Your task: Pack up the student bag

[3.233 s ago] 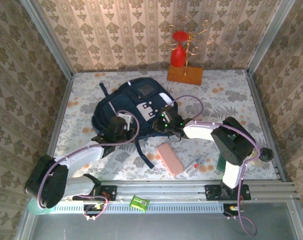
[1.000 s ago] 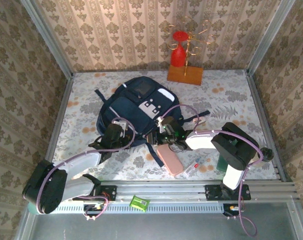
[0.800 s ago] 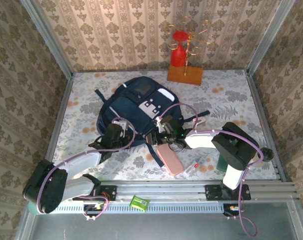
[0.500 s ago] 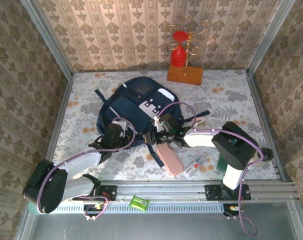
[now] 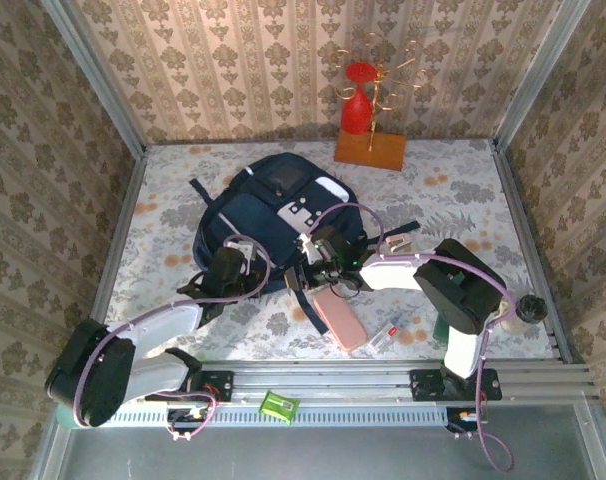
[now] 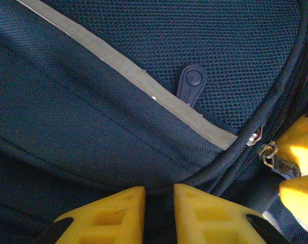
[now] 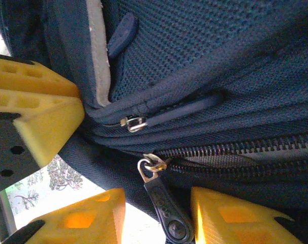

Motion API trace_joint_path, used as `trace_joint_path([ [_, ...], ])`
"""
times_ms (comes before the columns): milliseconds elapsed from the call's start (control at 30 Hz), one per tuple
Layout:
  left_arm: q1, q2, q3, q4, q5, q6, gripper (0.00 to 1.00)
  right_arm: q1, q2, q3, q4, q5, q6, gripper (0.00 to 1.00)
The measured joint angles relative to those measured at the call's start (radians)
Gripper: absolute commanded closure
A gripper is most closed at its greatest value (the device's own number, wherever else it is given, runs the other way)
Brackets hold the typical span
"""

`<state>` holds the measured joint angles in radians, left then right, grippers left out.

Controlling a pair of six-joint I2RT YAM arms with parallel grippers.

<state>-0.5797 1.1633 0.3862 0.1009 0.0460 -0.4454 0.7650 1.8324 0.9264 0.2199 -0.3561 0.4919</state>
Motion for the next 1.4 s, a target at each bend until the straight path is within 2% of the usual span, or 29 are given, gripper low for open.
trace_joint_path([
  [133, 0.0, 0.0, -0.001, 0.002, 0.002, 0.0, 0.78, 0.0, 0.021, 0.01, 0.0, 0.004, 0.0, 0.67],
  [400, 0.0, -0.005, -0.006, 0.008, 0.002, 0.0, 0.78, -0.001, 0.024, 0.008, 0.002, 0.008, -0.013, 0.92],
  [567, 0.0, -0.028, -0.007, -0.003, 0.004, 0.0, 0.78, -0.003, -0.016, -0.019, 0.008, 0.008, -0.016, 0.99],
  [633, 0.0, -0.049, -0.007, -0.012, 0.01, 0.0, 0.77, -0.008, -0.036, -0.027, 0.0, 0.008, -0.016, 1.0],
  [767, 0.013, -0.109, -0.007, -0.047, 0.009, 0.002, 0.66, -0.021, -0.071, -0.032, -0.049, 0.011, -0.026, 1.0],
  [967, 0.095, -0.158, 0.018, -0.102, 0.003, 0.003, 0.51, -0.062, -0.119, -0.024, -0.183, 0.014, -0.081, 1.0],
  [1067, 0.13, -0.109, 0.058, -0.111, 0.007, 0.01, 0.52, -0.097, -0.124, 0.003, -0.271, 0.005, -0.109, 1.0],
  [1133, 0.143, -0.034, 0.094, -0.107, 0.027, 0.016, 0.55, -0.114, -0.124, 0.025, -0.323, 0.0, -0.129, 0.99],
  [1267, 0.135, 0.099, 0.112, -0.053, 0.067, 0.023, 0.61, -0.124, -0.124, 0.076, -0.413, -0.023, -0.161, 0.96],
  [1400, 0.097, 0.156, 0.112, 0.001, 0.053, 0.022, 0.65, -0.126, -0.124, 0.117, -0.486, -0.034, -0.183, 0.96],
])
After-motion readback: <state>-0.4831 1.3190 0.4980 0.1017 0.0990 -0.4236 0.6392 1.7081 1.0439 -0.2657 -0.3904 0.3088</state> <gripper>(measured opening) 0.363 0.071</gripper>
